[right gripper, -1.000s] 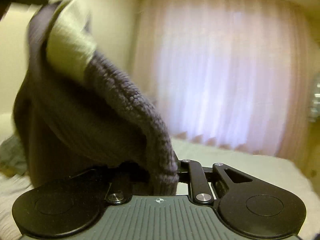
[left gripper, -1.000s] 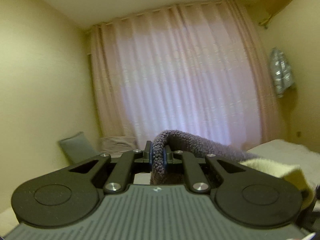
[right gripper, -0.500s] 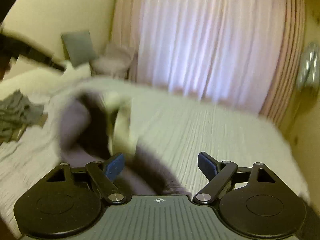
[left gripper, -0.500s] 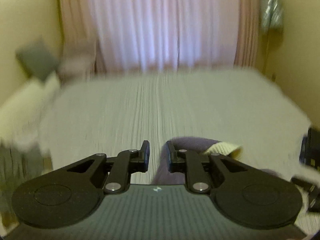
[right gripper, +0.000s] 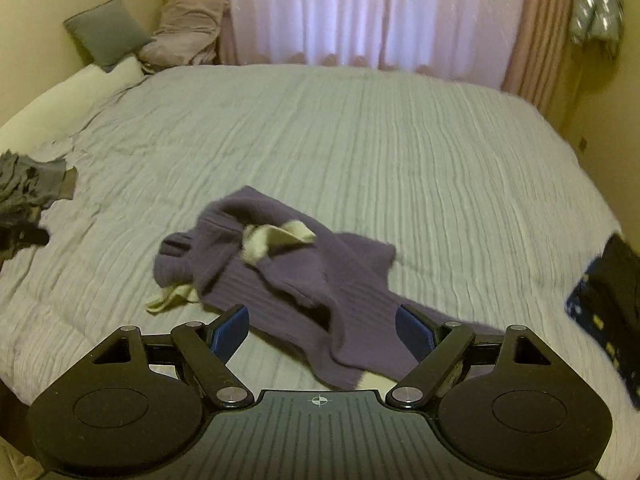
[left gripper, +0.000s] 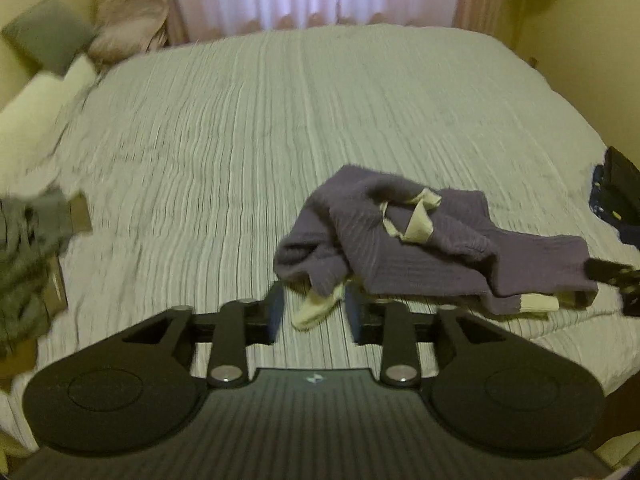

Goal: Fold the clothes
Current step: 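Move both open grippers toward the crumpled purple cardigan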

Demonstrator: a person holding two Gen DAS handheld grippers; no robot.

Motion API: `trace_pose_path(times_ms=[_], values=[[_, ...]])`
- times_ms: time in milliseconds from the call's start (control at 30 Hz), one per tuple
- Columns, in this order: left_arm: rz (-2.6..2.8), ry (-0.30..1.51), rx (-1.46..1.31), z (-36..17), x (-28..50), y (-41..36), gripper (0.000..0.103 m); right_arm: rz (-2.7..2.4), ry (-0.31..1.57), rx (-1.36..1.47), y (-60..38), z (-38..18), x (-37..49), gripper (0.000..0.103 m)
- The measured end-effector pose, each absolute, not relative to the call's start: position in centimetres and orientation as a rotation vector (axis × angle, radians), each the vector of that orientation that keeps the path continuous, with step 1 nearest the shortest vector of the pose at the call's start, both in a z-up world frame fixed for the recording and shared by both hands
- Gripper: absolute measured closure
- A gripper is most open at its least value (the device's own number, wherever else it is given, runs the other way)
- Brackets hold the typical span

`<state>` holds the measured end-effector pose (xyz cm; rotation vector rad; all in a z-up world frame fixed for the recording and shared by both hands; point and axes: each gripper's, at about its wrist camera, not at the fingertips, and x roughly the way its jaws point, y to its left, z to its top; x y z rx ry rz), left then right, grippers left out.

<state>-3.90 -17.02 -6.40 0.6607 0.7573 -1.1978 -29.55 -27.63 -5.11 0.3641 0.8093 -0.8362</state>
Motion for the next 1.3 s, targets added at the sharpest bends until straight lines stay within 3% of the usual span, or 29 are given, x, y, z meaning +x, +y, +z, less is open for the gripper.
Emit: trace_pose_path(times_ms=[200,733,1300], values=[[-1.270,0.705,0.738,-5.9,-3.8,-16.9,0.068,-0.874,0.820,0.363,-23.0,-8.6,-25.9,0.019],[-1.362,0.729,0.852,-8.4,-4.0,-14.6,0.067,-1.101,0.847,0.563,-16.0,-9.0,-28.6,0.019],[-1.198,0.806,0.747,-9.8,-8.2,-17.1,0.066,-1.021,0.847,0.499,-21.9,-8.9,-35.2,0.019]])
